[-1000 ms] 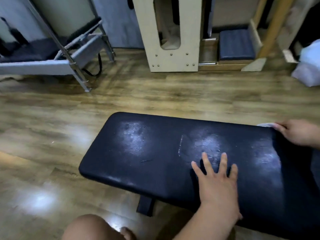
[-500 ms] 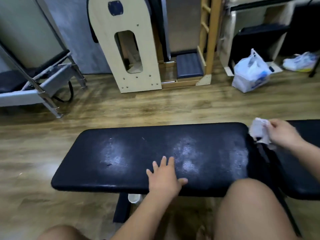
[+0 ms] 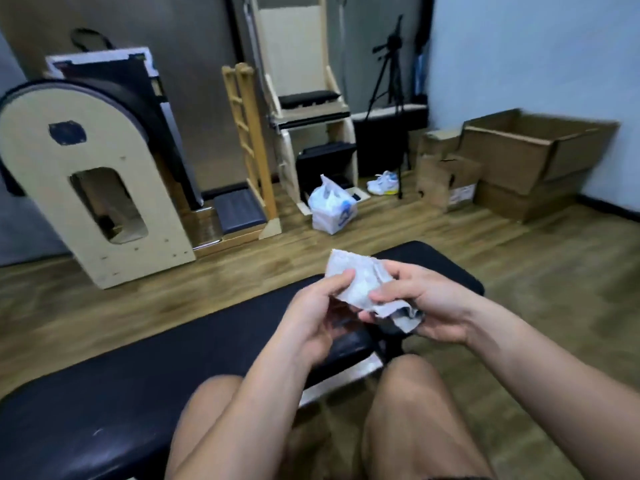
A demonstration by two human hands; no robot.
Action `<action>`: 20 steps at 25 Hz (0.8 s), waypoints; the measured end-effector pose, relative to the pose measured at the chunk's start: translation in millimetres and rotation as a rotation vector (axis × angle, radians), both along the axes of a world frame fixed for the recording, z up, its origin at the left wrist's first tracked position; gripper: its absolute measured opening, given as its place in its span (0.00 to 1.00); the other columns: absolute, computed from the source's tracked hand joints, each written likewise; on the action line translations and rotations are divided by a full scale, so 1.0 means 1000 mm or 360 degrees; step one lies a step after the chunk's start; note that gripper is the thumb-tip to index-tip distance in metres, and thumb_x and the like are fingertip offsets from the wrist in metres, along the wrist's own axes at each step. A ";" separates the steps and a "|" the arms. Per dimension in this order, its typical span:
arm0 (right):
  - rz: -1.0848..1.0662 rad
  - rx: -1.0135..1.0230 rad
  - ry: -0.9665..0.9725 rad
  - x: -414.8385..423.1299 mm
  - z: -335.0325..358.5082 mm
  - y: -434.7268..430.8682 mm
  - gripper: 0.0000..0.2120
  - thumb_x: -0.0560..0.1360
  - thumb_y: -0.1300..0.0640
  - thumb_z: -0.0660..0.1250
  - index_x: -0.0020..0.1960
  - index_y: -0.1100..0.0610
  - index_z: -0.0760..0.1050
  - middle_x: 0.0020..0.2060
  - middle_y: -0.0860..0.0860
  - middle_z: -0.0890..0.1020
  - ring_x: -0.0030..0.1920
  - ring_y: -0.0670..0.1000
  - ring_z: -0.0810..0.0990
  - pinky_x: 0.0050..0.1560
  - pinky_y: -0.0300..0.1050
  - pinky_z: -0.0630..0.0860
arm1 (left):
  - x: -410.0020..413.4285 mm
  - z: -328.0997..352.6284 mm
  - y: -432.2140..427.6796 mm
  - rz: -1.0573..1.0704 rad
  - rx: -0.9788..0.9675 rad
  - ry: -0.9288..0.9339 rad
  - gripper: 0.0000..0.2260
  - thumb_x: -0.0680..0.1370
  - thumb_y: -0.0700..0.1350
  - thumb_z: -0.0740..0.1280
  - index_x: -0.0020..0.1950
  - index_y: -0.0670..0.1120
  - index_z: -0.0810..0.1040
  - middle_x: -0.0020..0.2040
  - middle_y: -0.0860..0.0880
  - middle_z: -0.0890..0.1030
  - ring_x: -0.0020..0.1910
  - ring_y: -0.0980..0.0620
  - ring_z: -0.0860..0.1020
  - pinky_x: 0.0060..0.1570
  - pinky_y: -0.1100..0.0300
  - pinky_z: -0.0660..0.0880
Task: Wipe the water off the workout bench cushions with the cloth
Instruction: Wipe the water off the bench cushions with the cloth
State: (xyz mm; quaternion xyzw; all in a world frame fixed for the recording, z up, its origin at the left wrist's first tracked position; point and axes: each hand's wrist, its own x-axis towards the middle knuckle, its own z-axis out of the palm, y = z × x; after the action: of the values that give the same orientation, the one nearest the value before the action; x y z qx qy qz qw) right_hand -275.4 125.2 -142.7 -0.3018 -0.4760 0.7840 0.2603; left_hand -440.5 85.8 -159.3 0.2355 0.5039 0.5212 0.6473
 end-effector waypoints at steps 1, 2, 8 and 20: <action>-0.0111 0.0081 -0.0098 0.016 0.005 -0.012 0.17 0.74 0.73 0.63 0.61 0.63 0.76 0.47 0.63 0.82 0.39 0.56 0.83 0.36 0.45 0.81 | 0.014 0.007 -0.003 0.0016 0.0027 -0.0043 0.15 0.75 0.46 0.69 0.58 0.38 0.80 0.45 0.41 0.83 0.31 0.49 0.80 0.30 0.60 0.77; -0.0232 0.0162 -0.0225 0.030 0.010 -0.022 0.16 0.74 0.72 0.65 0.60 0.63 0.76 0.46 0.61 0.83 0.38 0.55 0.83 0.35 0.44 0.80 | 0.025 0.012 -0.004 0.0037 0.0066 -0.0040 0.12 0.76 0.43 0.68 0.56 0.38 0.80 0.43 0.41 0.84 0.30 0.49 0.80 0.27 0.61 0.76; -0.1353 0.0560 -0.0648 0.146 0.034 -0.103 0.08 0.74 0.64 0.70 0.51 0.66 0.78 0.34 0.52 0.80 0.30 0.44 0.77 0.31 0.39 0.75 | 0.129 0.038 -0.007 -0.0382 0.0425 0.0095 0.07 0.72 0.37 0.73 0.47 0.39 0.78 0.46 0.38 0.84 0.40 0.45 0.83 0.41 0.54 0.80; -0.3263 0.0355 -0.1808 0.264 0.052 -0.389 0.11 0.70 0.58 0.69 0.49 0.46 0.77 0.42 0.42 0.82 0.42 0.44 0.81 0.38 0.38 0.76 | 0.387 0.055 -0.160 -0.2040 0.0728 -0.0158 0.05 0.76 0.33 0.66 0.51 0.37 0.80 0.46 0.39 0.83 0.41 0.47 0.82 0.44 0.53 0.80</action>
State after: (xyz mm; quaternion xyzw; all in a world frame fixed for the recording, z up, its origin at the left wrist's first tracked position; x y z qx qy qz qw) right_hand -11.1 -263.8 -90.7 -0.8252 -0.1244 -0.0848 0.5445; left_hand -53.2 -74.3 -104.1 0.5941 0.1117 0.1383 0.7845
